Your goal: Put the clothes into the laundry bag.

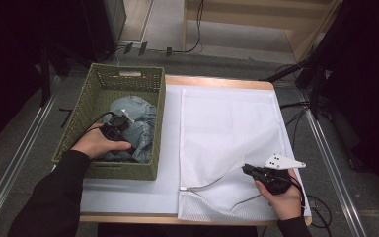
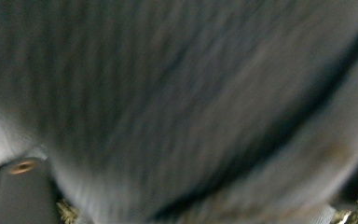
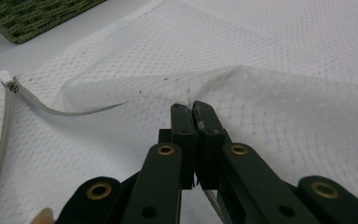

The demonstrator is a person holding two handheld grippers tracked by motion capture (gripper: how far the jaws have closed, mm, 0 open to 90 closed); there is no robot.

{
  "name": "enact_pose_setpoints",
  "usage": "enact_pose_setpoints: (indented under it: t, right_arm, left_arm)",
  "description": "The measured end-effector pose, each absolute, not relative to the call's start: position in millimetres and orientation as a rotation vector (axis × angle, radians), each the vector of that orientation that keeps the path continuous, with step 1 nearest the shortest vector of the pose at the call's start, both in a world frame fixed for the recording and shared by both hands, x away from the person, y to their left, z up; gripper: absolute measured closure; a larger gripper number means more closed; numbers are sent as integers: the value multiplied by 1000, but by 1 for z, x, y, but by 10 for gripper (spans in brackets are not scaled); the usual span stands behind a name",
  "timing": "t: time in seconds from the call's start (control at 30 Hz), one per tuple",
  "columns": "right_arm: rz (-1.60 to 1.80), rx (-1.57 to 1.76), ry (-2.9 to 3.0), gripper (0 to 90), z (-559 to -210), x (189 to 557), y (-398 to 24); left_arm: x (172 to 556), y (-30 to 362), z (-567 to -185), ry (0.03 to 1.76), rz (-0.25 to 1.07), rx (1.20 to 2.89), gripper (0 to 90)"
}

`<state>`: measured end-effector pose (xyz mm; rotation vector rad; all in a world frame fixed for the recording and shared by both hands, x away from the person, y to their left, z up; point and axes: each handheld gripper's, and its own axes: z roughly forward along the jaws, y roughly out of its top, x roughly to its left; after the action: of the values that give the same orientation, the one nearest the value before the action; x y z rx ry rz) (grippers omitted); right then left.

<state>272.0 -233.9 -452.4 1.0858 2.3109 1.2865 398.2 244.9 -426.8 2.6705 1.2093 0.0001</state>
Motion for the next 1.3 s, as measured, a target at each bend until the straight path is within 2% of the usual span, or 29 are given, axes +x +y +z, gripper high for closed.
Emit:
enact_pose_setpoints:
  t: [0.07,0.17,0.23,0.37,0.43,0.63,0.9,1.0,1.3]
  right_arm:
    - [1284,1087,2314,888,-453,273,-233]
    - [1283,1086,2315,888,-453,273,-233]
    - [1282,1087,2316,891,-454,273,-232]
    - [1281,1079,2322,894,-453,272,-232]
    - [1276,1074,2321,896,-453,272,-232]
    - [1278,1071,2314,897,-452,271,-236]
    - [1272,1069,2302,897,-451,270,-236]
    - [1273,1066,2300,898,-451,271,-236]
    - [1272,1061,2303,899,-451,271,-235]
  left_arm:
    - [397,245,-425,1179,-3,2670,228]
    - [396,245,-421,1142,-24,2660,395]
    - [396,247,-421,1127,-76,2629,571]
    - [397,251,-416,1132,-96,2561,630]
    - [398,255,-410,1130,-99,2490,650]
    - [388,264,-386,1038,113,2295,671]
    - [378,281,-366,991,268,2047,681]
    - [372,284,-359,960,355,1995,681]
    - [361,292,-348,896,462,1853,679]
